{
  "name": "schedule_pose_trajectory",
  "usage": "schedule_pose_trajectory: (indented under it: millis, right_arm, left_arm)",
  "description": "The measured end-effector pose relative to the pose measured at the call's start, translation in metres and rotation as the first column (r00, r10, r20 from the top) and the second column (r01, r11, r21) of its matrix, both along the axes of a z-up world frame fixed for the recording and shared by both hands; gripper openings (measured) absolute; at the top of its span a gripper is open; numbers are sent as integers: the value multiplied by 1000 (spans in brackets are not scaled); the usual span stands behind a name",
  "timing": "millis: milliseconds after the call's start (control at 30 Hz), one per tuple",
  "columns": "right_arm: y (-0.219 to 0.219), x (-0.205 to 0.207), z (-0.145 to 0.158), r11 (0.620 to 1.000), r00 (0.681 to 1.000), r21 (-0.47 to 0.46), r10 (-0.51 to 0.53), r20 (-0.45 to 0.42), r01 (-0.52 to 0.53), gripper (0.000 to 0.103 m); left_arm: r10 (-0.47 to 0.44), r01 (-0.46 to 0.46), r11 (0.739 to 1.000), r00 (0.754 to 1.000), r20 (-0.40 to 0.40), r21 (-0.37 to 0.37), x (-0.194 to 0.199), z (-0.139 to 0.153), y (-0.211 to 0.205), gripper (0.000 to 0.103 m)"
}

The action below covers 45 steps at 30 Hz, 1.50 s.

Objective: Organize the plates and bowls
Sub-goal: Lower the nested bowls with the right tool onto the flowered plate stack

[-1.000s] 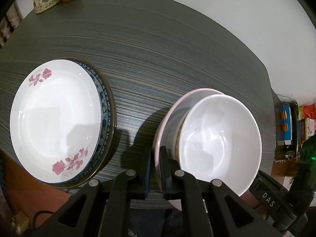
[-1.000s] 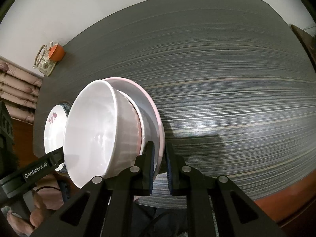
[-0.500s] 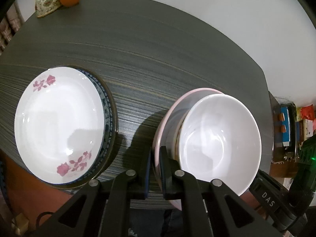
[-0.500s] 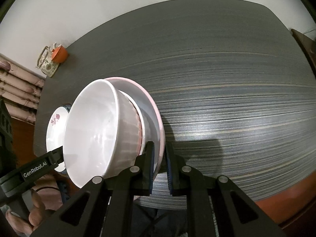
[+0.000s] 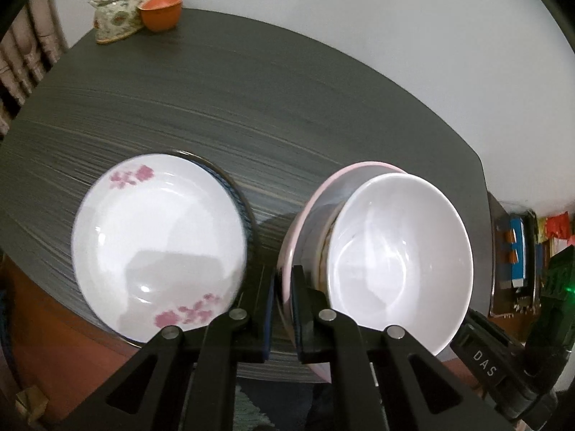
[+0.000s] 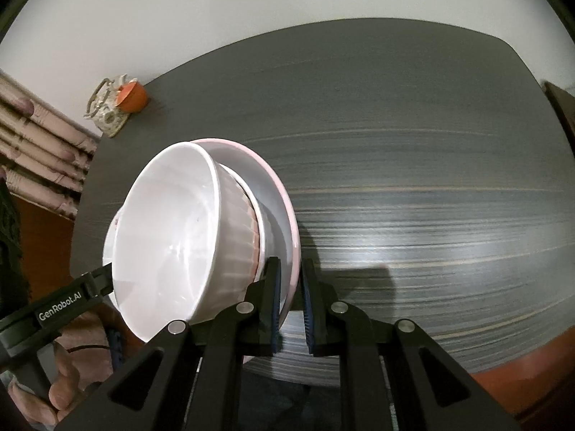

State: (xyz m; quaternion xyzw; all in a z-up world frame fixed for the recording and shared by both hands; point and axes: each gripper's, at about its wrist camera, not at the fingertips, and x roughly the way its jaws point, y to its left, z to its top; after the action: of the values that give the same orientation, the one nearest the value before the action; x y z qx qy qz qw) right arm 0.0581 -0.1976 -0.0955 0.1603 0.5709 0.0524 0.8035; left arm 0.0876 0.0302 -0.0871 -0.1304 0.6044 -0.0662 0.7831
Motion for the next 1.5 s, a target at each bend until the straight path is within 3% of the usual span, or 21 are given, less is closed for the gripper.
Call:
schedule_pose_trajectory:
  millis: [333, 700, 900, 1500]
  right_arm:
    - [51, 17, 17, 996, 995, 9, 93, 33, -94, 13]
    - [112, 30, 13, 981, 981, 23, 191, 18, -191, 13]
    - [134, 34, 5, 975, 976, 27, 219, 5, -219, 13]
    - [164, 43, -17, 971, 971, 0, 239, -23, -239, 13]
  left_arm:
    - [97, -98, 995, 995, 26, 23, -8, 15, 51, 7]
    - [194, -195, 980, 981, 22, 40, -18, 10, 98, 7]
    - [222, -222, 974, 975, 11, 46, -17, 11, 125, 7]
    - [249, -248, 968, 968, -24, 30, -6, -12, 153, 6]
